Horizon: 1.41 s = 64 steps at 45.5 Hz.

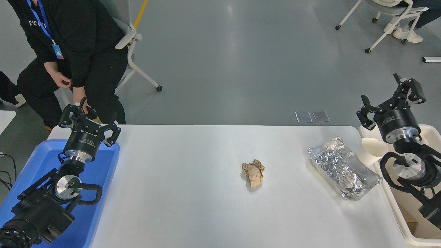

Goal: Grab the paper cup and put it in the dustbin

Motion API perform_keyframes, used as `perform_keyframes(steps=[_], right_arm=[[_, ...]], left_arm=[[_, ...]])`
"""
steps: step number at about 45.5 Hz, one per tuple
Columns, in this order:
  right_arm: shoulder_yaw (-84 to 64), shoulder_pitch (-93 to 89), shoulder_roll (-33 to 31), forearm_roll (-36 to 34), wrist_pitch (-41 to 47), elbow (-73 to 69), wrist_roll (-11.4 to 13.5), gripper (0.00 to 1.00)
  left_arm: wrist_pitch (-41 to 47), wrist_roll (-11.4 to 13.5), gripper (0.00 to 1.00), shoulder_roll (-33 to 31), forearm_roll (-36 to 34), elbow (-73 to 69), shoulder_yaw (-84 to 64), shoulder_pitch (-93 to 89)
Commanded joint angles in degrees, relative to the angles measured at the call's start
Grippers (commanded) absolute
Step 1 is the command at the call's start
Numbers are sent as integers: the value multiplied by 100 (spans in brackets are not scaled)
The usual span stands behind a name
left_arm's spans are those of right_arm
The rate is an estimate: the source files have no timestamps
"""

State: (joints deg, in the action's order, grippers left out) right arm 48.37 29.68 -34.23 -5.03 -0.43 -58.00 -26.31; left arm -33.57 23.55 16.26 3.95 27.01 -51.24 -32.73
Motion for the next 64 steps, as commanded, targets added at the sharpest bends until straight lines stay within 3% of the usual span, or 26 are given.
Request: perform_keyframes(steps=[1,20,28,31,39,44,59,64], right_arm=[[-310,143,-154,-6,0,0,3,100],[-1030,609,-628,-77,8,0,47,100],[-2285,1548,-1111,-86,-18,0,117,100],[-3076,2093,-1331,-138,-27,0,292,100],[-5493,3771,-1560,-577,-18,26,1320,100],[-6969,4782,-1534,-639,35,26,1786,100],[-10820,7182,-1033,-543,105,0,1840,100],[-12103,7666,-559,-279,114,-18,1805,100]], left_arm=[[0,0,99,0,1,-3,0,4],[0,0,99,0,1,6,0,4],[0,0,99,0,1,-3,0,-5],[0,0,99,0,1,-3,0,-5],[0,0,99,0,1,-3,0,-5],[0,0,99,0,1,-3,0,-5],[-9,0,99,0,1,6,0,-5],[-9,0,99,0,1,6,0,-5]])
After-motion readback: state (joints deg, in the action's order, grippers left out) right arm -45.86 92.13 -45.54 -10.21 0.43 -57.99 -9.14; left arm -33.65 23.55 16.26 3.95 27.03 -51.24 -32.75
